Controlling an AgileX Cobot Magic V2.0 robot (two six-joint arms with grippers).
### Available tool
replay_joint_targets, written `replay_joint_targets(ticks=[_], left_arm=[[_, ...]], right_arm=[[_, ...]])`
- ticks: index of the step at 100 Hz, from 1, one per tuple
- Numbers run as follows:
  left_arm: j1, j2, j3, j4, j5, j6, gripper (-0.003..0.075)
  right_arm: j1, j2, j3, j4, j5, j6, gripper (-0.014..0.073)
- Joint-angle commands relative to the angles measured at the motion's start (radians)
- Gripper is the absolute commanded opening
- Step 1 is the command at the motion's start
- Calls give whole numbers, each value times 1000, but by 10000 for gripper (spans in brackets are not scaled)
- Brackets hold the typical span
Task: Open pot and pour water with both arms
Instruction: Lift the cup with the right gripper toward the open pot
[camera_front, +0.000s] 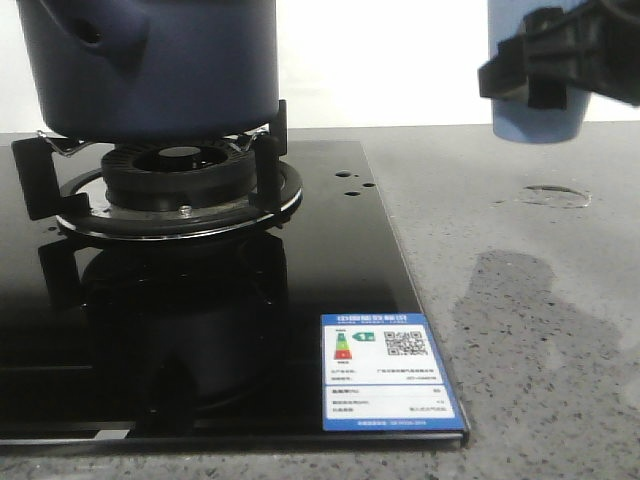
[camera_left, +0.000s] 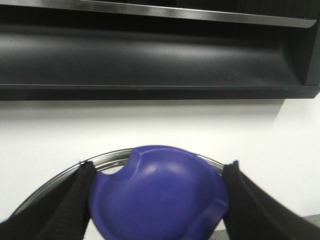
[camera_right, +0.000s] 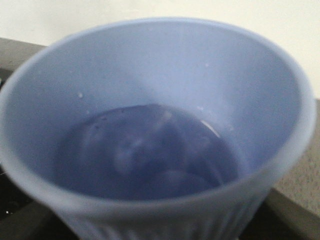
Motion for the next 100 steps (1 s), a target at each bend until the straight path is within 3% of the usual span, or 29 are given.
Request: replay_joint_targets(ticks=[1, 19, 55, 100], left_arm=[[2, -16, -37, 3, -101, -2, 340], [2, -16, -37, 3, -101, -2, 340], [2, -16, -37, 10, -101, -2, 340], [2, -16, -37, 10, -101, -2, 340]], right_arm=[[5, -55, -89, -48, -11, -2, 325], [47, -57, -233, -103, 187, -2, 325], [193, -20, -489, -157, 421, -2, 325], [333, 156, -817, -456, 772, -2, 325]])
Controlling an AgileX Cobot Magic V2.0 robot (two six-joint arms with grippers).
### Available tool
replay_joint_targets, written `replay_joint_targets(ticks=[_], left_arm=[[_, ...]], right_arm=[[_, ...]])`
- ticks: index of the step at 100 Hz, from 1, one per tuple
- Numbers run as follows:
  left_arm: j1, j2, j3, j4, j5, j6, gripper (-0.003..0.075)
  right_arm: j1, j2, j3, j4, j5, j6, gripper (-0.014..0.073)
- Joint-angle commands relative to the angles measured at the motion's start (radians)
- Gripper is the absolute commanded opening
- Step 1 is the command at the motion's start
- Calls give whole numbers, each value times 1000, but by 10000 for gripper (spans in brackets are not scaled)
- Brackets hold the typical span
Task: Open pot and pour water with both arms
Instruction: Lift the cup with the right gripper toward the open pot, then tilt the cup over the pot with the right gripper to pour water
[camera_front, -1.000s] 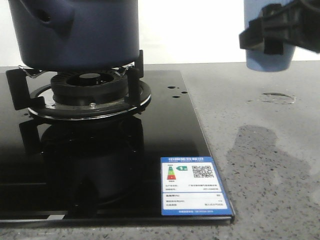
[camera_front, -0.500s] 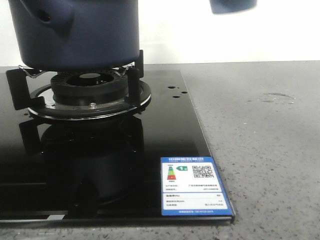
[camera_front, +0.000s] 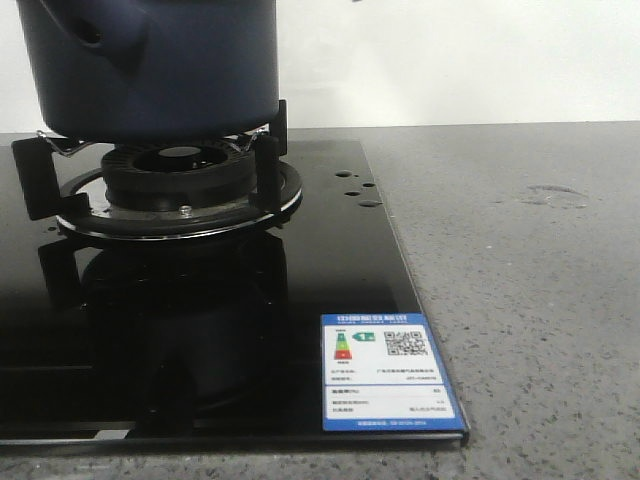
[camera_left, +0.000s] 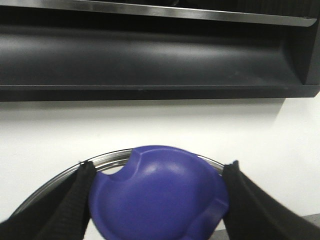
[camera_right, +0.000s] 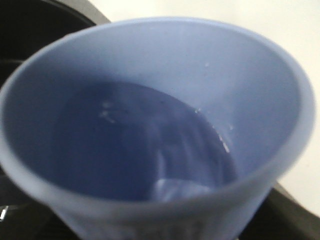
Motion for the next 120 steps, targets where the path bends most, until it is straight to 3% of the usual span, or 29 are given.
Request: replay_joint_targets(ticks=[1, 31, 63, 120], left_arm=[[2, -16, -37, 3, -102, -2, 340], [2, -16, -37, 3, -102, -2, 340], [2, -16, -37, 3, -102, -2, 340], [2, -16, -37, 3, -102, -2, 340]], right_arm=[[19, -5, -96, -88, -17, -2, 325], [99, 90, -260, -339, 155, -2, 325], [172, 106, -267, -610, 174, -2, 325], [173, 110, -267, -821, 142, -2, 325]])
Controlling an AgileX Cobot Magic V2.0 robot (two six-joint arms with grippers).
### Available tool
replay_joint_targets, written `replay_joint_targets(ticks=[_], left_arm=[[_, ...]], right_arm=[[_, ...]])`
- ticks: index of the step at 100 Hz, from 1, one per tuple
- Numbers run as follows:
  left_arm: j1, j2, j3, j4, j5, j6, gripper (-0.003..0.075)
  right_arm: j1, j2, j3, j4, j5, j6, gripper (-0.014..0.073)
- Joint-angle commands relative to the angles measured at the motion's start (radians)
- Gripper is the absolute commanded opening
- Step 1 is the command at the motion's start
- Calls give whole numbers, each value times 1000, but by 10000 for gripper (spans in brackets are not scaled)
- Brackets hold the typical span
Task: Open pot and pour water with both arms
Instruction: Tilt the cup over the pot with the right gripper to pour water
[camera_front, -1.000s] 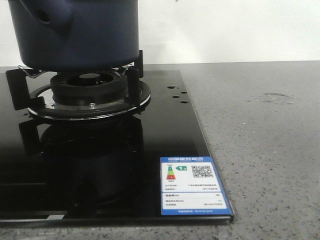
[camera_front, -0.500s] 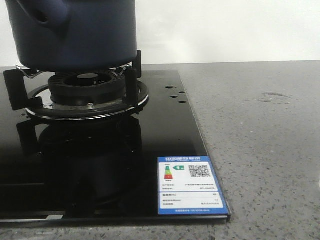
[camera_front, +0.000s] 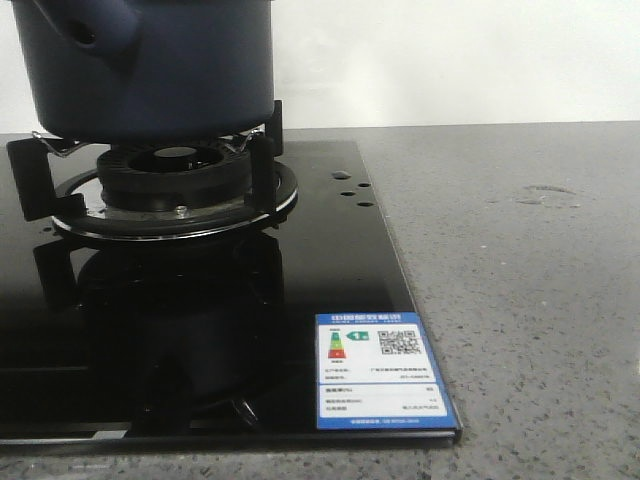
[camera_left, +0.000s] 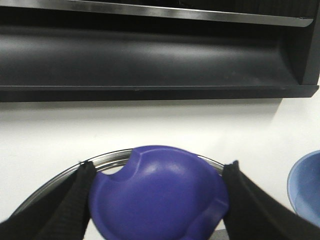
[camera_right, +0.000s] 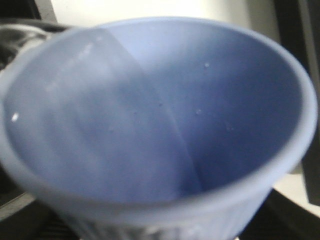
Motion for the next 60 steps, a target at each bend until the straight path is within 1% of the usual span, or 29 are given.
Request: replay_joint_targets(ticks=[1, 11, 26, 50, 60], left_arm=[[2, -16, -37, 3, -102, -2, 340], [2, -16, -37, 3, -102, -2, 340], [2, -16, -37, 3, -100, -2, 340], [2, -16, -37, 3, -91, -2, 340], [2, -16, -37, 3, -88, -2, 340]], right_arm=[[5, -42, -44, -110, -53, -2, 325], [5, -30, -44, -163, -53, -2, 325], [5, 1, -44, -190, -53, -2, 325], [7, 28, -44, -276, -47, -2, 325], [13, 28, -44, -344, -47, -2, 325]])
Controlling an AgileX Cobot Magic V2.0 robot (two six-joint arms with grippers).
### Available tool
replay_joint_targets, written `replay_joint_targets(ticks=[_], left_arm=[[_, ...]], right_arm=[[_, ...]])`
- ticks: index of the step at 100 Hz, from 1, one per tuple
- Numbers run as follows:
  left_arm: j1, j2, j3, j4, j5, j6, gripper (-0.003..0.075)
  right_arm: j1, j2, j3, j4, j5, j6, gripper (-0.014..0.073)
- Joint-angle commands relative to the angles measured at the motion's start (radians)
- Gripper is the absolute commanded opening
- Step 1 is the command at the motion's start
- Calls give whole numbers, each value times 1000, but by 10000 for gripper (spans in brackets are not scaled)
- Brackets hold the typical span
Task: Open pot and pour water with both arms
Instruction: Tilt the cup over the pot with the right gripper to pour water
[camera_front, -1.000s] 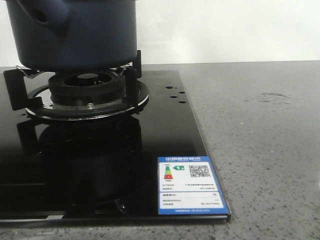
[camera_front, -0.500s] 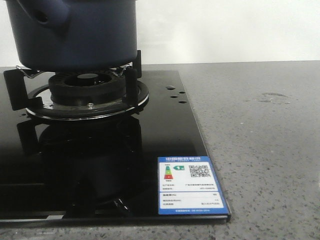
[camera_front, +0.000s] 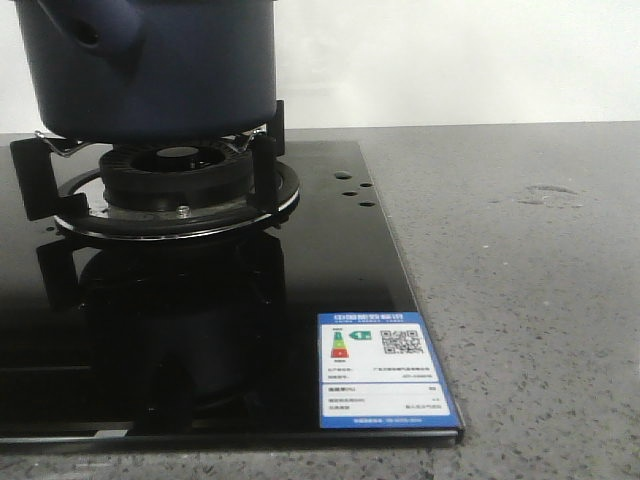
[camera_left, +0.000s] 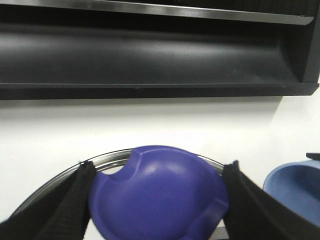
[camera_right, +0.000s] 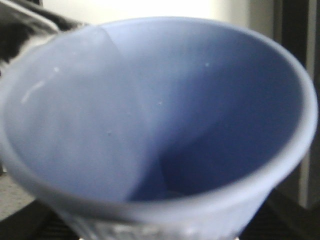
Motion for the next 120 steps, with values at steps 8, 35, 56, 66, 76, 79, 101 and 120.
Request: replay_joint_targets(ticks=[8, 35, 56, 66, 76, 79, 101, 120], left_arm=[[2, -16, -37, 3, -97, -2, 340], [2, -16, -37, 3, -97, -2, 340], [2, -16, -37, 3, -97, -2, 340], [2, -16, -37, 3, -97, -2, 340], [2, -16, -37, 3, -97, -2, 340], [2, -16, -37, 3, -97, -2, 340], [2, -16, -37, 3, -97, -2, 340], [2, -16, -37, 3, -97, -2, 340]], right_arm=[[12, -46, -41, -171, -27, 0, 325], [12, -46, -41, -278, -43, 0, 325], [12, -46, -41, -312, -69, 0, 325], [12, -46, -41, -314, -76, 0, 325], [12, -46, -41, -318, -78, 0, 325], [12, -46, -41, -320, -78, 0, 325], [12, -46, -41, -321, -78, 0, 325], [12, -46, -41, -321, -78, 0, 325]])
